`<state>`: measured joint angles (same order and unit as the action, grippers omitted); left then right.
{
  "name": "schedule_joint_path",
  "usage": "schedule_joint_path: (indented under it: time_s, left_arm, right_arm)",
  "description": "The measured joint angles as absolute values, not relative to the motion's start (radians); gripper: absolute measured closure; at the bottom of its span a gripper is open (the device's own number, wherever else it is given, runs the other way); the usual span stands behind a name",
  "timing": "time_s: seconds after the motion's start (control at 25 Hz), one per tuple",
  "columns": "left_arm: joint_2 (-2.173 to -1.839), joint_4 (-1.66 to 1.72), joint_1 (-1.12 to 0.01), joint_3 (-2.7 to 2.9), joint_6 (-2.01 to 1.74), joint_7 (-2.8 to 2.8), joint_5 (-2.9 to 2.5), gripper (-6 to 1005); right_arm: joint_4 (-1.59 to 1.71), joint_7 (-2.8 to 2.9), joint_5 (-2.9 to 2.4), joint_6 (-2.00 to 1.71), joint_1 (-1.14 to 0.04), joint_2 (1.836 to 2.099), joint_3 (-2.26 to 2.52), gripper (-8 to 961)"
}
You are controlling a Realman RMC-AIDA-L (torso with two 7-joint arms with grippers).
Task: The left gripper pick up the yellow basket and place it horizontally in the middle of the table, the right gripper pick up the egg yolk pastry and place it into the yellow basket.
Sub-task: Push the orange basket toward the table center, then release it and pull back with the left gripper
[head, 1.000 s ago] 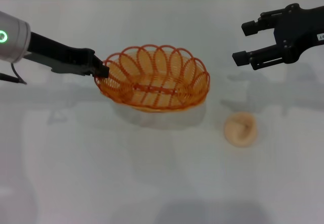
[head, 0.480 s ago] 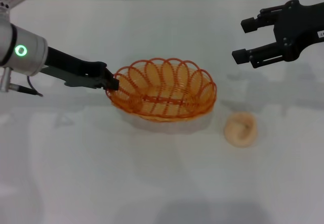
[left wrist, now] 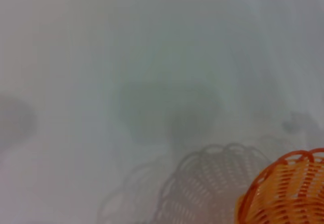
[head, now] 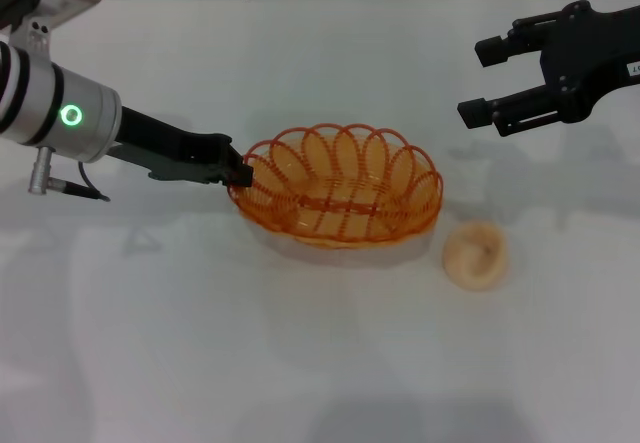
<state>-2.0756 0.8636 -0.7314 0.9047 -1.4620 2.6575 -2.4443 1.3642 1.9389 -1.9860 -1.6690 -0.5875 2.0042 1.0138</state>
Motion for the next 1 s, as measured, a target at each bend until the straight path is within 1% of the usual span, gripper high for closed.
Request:
schedule_joint_path:
  time_s: [0.28, 1.0]
  left_arm:
    - [-2.080, 0.842, -0.713, 0.907, -1.436, 2.663, -2.436, 928]
    - [-2.075, 0.815, -0.717, 0.917, -1.408, 2.662, -2.447, 910]
  right_arm:
    - [1.364, 1.939, -1.985, -1.669, -0.588, 2.004, 1.015, 185]
    - [1.364, 1.939, -1.985, -1.669, -0.587, 2.006, 1.017, 184]
